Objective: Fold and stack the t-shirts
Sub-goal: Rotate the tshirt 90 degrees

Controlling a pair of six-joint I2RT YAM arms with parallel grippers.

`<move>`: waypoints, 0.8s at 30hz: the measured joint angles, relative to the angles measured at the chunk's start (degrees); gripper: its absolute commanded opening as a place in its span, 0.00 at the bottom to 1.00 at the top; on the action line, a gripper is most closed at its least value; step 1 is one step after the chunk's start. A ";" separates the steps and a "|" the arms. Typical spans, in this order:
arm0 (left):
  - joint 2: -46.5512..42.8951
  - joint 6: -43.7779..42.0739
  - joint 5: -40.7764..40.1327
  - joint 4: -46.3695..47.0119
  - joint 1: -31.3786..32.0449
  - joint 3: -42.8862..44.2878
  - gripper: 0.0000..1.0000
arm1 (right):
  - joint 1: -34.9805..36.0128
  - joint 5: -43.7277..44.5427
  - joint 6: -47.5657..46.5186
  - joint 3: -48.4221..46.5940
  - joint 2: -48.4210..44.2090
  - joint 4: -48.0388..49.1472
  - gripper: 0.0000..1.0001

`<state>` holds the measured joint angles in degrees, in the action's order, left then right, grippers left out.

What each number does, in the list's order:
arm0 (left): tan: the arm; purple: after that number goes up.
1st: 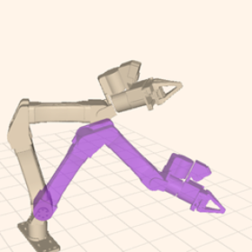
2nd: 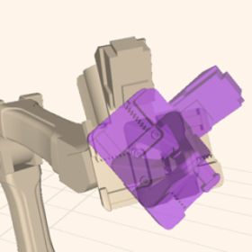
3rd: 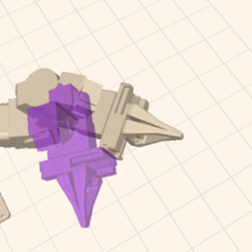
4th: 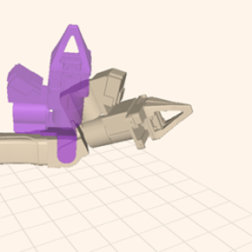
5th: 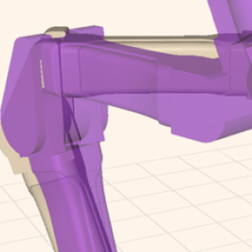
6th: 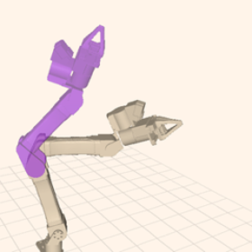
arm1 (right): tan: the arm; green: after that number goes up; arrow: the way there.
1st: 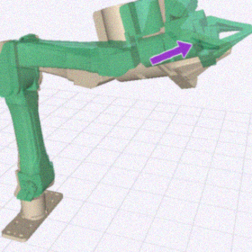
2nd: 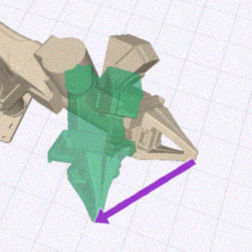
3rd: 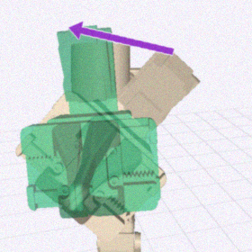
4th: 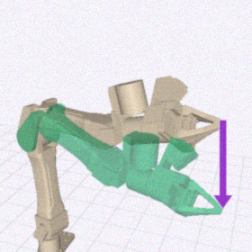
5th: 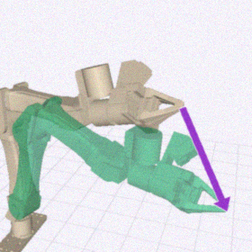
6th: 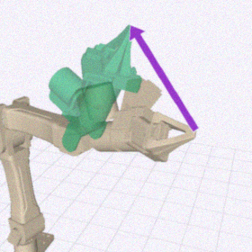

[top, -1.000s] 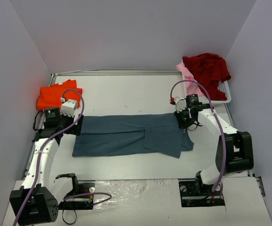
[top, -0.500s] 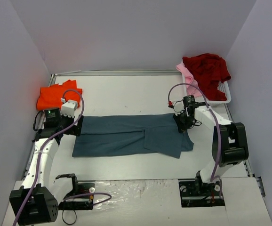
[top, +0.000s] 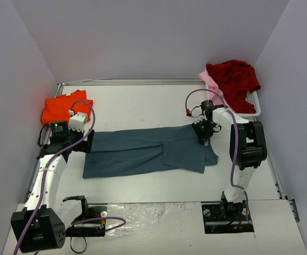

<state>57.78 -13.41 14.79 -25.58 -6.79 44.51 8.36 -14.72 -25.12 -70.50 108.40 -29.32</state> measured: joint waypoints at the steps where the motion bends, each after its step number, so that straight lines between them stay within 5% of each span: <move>1: 0.02 0.00 -0.13 0.00 0.00 0.04 0.94 | 0.00 0.15 -0.11 -1.88 1.31 -0.31 0.00; 12: 0.59 0.00 -1.51 -0.07 -0.04 0.55 0.94 | 0.00 0.50 -1.18 -23.10 15.32 -5.16 0.00; 24: 2.47 0.00 -3.61 -0.13 -0.07 1.38 0.94 | 1.55 -1.81 -3.76 -58.71 36.06 -11.65 0.00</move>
<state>60.25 -13.41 11.18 -25.71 -6.85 45.89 9.91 -16.53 -28.88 -129.21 144.46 -40.97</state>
